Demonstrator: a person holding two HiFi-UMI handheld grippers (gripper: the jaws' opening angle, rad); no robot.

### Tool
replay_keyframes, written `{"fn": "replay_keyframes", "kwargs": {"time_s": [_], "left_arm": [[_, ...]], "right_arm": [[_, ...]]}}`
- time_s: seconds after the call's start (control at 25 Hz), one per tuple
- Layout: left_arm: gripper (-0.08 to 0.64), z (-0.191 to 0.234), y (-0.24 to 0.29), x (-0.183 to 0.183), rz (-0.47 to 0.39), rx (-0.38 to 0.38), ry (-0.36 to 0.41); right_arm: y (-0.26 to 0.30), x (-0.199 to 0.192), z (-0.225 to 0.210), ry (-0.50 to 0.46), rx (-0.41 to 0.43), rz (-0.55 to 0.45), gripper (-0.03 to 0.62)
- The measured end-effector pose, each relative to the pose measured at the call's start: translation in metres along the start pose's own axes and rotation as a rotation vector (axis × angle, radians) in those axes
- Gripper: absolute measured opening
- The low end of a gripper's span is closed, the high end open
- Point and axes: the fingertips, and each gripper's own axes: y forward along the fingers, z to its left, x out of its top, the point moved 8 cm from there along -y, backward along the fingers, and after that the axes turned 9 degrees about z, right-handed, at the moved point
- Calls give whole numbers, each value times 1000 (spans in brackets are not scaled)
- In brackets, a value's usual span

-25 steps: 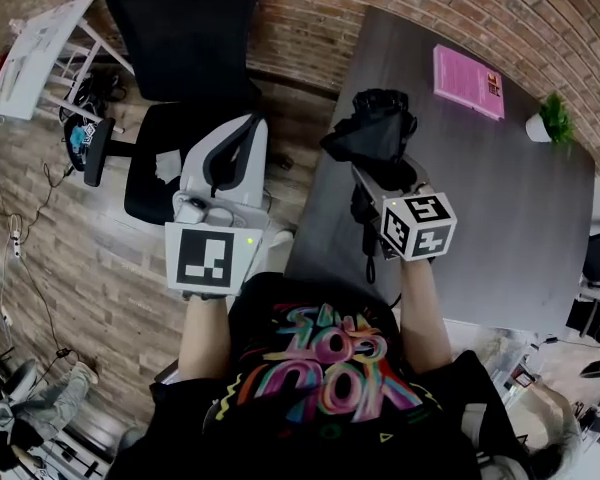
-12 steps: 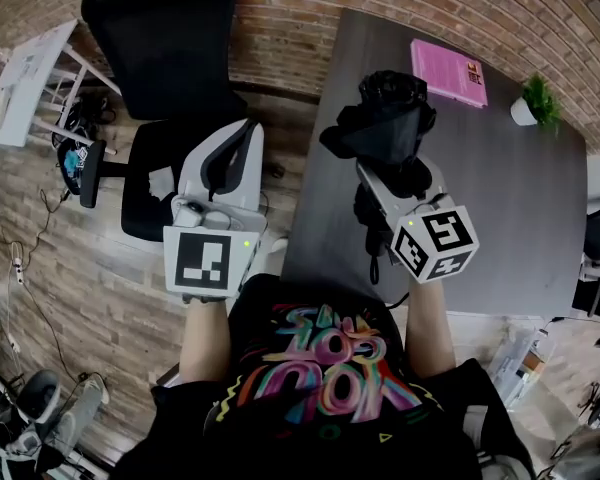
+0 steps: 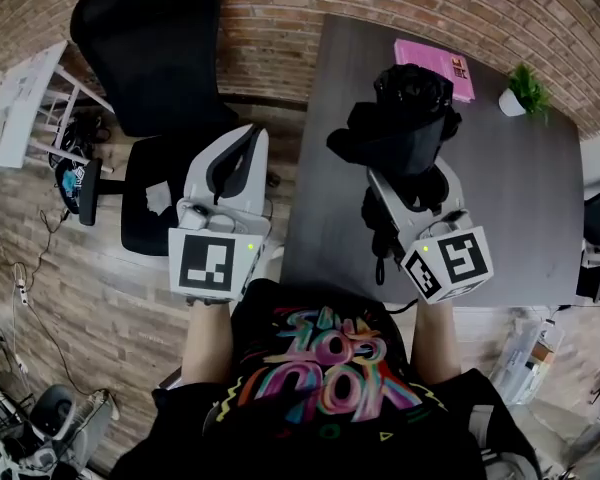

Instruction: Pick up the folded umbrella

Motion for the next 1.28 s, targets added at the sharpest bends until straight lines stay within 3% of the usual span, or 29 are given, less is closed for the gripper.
{"fn": "replay_keyframes", "kwargs": {"time_s": [0.48,1.28], "left_arm": [[2,-1,3,3,-2,-17,3],[1,0,5,-1,9,-6,-5]], "right_arm": [[-31,15,-3,-39,-67,-106,267],[-25,10,-6,-12,-59,-105,267]]}}
